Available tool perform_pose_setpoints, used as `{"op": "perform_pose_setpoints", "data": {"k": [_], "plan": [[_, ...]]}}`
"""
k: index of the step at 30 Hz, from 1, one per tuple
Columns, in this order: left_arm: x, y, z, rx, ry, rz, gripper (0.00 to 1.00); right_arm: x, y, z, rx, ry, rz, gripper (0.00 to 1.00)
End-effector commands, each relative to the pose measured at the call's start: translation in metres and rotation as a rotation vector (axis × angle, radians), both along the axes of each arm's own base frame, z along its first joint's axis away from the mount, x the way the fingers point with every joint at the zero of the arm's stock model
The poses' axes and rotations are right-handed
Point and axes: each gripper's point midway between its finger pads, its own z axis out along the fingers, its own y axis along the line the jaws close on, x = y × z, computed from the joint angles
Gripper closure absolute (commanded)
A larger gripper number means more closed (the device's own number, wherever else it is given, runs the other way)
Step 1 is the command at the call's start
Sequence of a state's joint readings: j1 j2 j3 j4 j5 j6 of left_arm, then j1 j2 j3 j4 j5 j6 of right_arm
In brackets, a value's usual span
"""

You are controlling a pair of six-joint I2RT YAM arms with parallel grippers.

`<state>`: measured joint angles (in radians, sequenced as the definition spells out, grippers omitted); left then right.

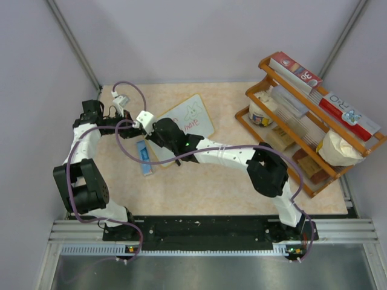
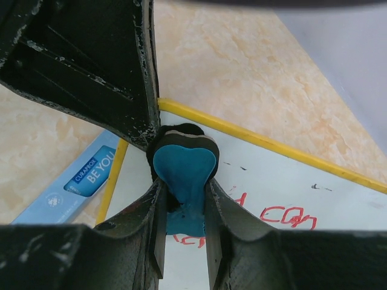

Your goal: Erase the whiteboard

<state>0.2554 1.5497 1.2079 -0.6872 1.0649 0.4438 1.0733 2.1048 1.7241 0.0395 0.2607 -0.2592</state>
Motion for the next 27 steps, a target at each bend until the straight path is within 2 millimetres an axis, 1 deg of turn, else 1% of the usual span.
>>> {"op": "perform_pose_setpoints", "data": {"k": [1, 3, 4, 6, 7, 9, 10, 13, 14, 16, 17, 19, 20, 21, 27], "plan": [[-0.011, -0.007, -0.015, 0.026, 0.015, -0.053, 1.0, 0.03, -0.011, 0.003, 0.024, -0.021, -0.078, 1.0], [-0.01, -0.007, -0.015, 0.027, 0.013, -0.056, 1.0, 0.04, -0.02, 0.003, 0.033, -0.025, -0.103, 1.0], [-0.011, -0.007, -0.015, 0.024, 0.016, -0.057, 1.0, 0.044, -0.026, -0.003, 0.026, -0.021, -0.117, 1.0], [-0.01, -0.007, -0.014, 0.022, 0.014, -0.068, 1.0, 0.047, -0.033, -0.01, 0.017, -0.018, -0.131, 1.0], [-0.01, -0.007, -0.014, 0.023, 0.015, -0.068, 1.0, 0.055, -0.039, -0.01, 0.022, -0.023, -0.151, 1.0], [-0.01, -0.007, -0.014, 0.026, 0.019, -0.073, 1.0, 0.06, -0.045, -0.01, 0.028, -0.028, -0.165, 1.0], [-0.01, -0.007, -0.014, 0.026, 0.019, -0.076, 1.0, 0.065, -0.053, -0.01, 0.029, -0.031, -0.183, 1.0], [-0.009, -0.006, -0.014, 0.034, 0.016, -0.077, 1.0, 0.07, -0.064, -0.014, 0.025, -0.031, -0.205, 1.0], [-0.009, -0.006, -0.015, 0.036, 0.017, -0.078, 1.0, 0.077, -0.07, -0.013, 0.031, -0.035, -0.22, 1.0], [-0.009, -0.006, -0.014, 0.039, 0.012, -0.079, 1.0, 0.081, -0.078, -0.018, 0.022, -0.036, -0.237, 1.0], [-0.009, -0.006, -0.014, 0.041, 0.011, -0.081, 1.0, 0.086, -0.084, -0.015, 0.03, -0.041, -0.249, 1.0], [-0.009, -0.005, -0.015, 0.046, 0.01, -0.082, 1.0, 0.091, -0.092, -0.02, 0.021, -0.039, -0.266, 1.0], [-0.009, -0.005, -0.015, 0.048, 0.009, -0.082, 1.0, 0.093, -0.094, -0.019, 0.023, -0.042, -0.271, 1.0], [-0.009, -0.004, -0.015, 0.049, 0.01, -0.081, 1.0, 0.099, -0.102, -0.019, 0.024, -0.046, -0.289, 1.0], [-0.009, -0.004, -0.017, 0.055, 0.015, -0.085, 1.0, 0.117, -0.125, -0.023, 0.016, -0.055, -0.339, 1.0]]}}
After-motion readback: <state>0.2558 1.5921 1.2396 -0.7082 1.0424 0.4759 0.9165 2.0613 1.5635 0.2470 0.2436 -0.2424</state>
